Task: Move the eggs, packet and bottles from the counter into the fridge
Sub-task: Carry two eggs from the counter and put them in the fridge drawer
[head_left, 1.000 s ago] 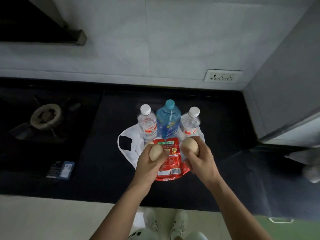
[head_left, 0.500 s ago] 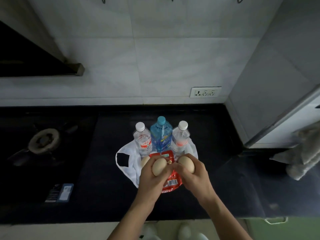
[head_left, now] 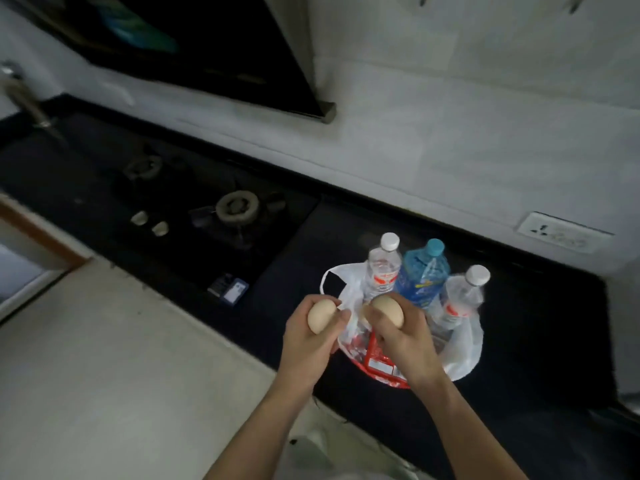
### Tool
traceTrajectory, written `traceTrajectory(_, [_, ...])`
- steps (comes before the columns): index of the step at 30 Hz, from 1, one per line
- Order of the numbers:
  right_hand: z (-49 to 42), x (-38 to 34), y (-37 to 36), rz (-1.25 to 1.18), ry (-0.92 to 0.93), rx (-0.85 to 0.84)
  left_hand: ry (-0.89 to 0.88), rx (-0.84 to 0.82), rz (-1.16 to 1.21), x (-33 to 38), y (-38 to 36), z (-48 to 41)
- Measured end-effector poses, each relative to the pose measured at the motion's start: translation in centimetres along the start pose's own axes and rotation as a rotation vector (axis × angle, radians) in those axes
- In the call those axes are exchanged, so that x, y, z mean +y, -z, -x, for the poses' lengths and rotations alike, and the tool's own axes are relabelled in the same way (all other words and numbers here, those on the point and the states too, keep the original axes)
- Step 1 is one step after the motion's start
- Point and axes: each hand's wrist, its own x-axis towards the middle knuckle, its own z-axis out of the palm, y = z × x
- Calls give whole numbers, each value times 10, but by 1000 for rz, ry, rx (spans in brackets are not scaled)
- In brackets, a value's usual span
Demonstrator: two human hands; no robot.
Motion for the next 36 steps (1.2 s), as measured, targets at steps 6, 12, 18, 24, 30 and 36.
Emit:
traceTrajectory(6, [17,22,-35,59,12,-264,40,329,65,-16,31,59])
traceTrajectory(12, [57,35,-89,122,15,-598,65,660,105,-36,64,133])
traceTrajectory(18, [103,32,-151,184,56,-872,75,975,157,-44,104,204])
traceTrajectory(24, [143,30,-204,227,123,-1051,81,1192,214,-52,139,253])
traceTrajectory(30, [176,29,-264,243,124,-1167,75,1319,251,-61,188,281])
traceTrajectory(36, [194,15,-345,311,177,-1226,65,1355,286,-69,270,284])
